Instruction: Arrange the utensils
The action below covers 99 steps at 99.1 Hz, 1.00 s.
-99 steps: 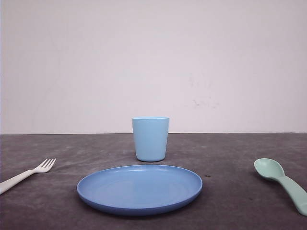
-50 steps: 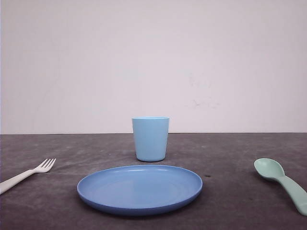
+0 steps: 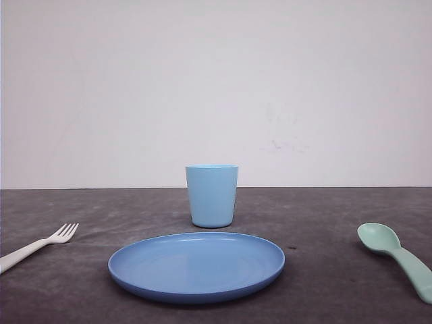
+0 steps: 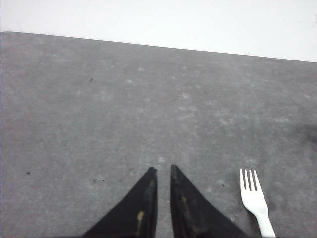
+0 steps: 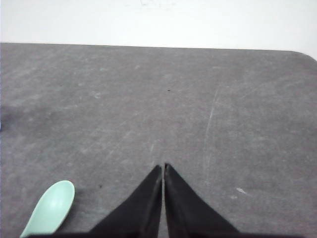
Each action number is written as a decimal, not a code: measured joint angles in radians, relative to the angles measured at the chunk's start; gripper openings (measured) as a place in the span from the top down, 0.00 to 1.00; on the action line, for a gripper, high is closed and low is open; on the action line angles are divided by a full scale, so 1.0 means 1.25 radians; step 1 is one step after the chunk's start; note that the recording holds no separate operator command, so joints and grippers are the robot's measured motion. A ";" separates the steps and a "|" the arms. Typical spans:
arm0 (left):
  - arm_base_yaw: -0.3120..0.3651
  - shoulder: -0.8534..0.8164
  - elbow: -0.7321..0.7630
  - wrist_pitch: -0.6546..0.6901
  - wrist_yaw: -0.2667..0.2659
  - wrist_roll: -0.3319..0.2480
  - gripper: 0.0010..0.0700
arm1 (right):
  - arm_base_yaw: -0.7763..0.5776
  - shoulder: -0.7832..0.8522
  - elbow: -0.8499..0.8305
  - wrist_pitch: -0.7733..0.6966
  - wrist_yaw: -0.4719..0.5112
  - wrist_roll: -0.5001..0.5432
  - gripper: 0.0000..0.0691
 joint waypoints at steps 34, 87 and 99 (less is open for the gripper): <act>0.000 0.000 0.001 0.088 0.011 -0.112 0.98 | 0.000 0.000 0.018 0.035 -0.070 0.120 0.99; 0.000 0.193 0.431 -0.058 0.144 -0.197 0.98 | 0.000 0.204 0.518 -0.187 -0.099 0.187 0.99; 0.000 0.304 0.575 -0.184 0.148 -0.117 0.98 | 0.000 0.301 0.613 -0.256 -0.099 0.150 0.99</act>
